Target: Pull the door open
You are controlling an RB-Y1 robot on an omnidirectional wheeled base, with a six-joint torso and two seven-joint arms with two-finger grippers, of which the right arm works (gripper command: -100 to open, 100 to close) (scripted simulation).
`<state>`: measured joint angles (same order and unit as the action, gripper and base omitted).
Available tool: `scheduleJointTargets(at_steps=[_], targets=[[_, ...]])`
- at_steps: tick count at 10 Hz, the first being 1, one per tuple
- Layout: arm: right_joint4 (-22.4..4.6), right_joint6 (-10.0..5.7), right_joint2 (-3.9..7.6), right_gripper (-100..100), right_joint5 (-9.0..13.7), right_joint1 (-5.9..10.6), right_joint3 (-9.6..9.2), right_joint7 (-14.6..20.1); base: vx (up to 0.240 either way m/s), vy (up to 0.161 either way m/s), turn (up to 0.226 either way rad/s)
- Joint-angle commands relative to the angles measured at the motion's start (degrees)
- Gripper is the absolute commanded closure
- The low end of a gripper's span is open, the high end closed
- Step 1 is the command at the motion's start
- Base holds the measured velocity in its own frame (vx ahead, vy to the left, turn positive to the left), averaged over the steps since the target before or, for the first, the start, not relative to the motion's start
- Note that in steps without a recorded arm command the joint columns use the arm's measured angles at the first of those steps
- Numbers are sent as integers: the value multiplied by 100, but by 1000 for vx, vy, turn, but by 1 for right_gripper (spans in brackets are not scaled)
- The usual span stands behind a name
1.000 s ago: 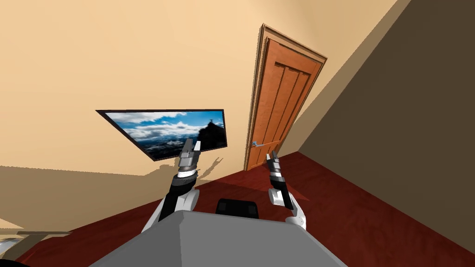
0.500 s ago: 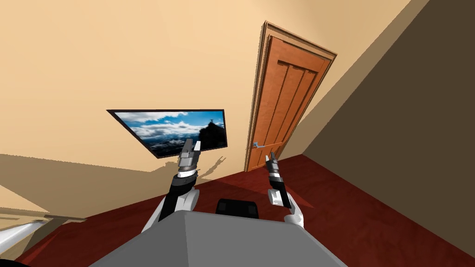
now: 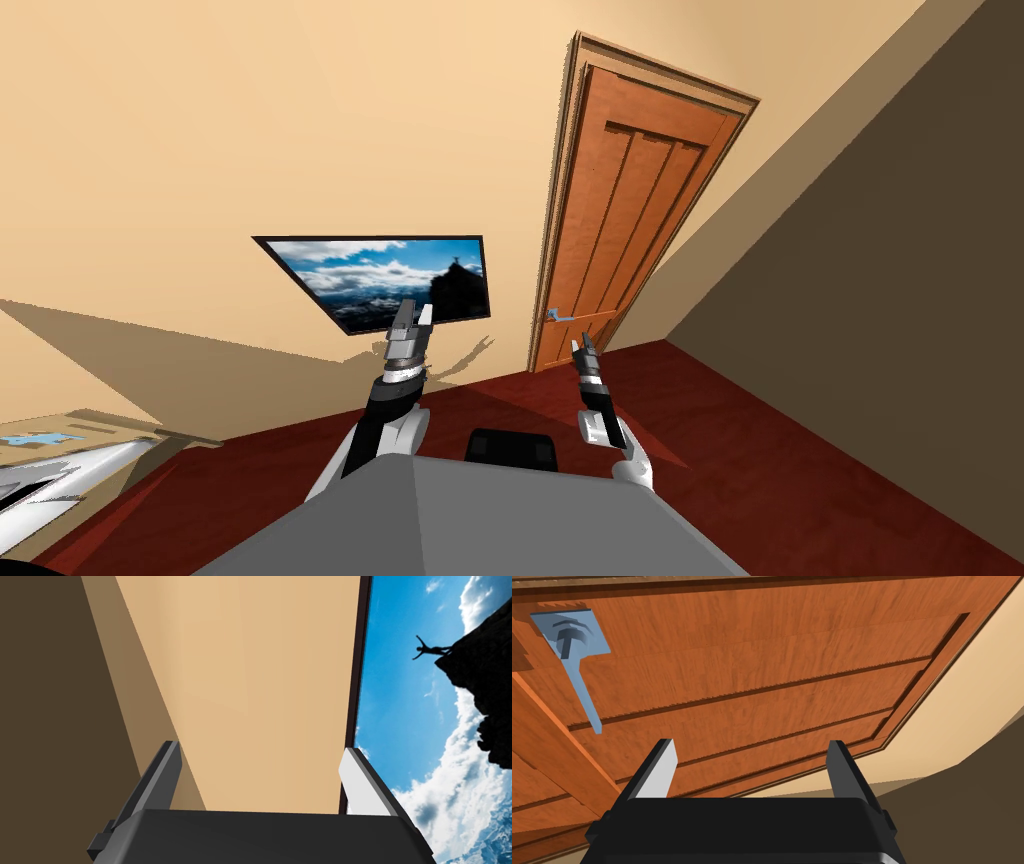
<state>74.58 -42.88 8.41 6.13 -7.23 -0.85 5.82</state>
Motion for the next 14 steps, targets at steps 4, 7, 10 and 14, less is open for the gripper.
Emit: scheduleJointTargets(at_steps=[4, 7, 10, 14], targets=[[-541, -91, 46, -100, 57, 185, 6, 86, 16, -55, 105], [-999, -156, 87, -100, 108, 344, 11, 158, 17, -68, 117], [-1439, -220, 125, -100, 156, 498, 15, 228, 20, -80, 118], [-1861, -280, 161, -100, 203, 645, 19, 296, 12, -74, 119]])
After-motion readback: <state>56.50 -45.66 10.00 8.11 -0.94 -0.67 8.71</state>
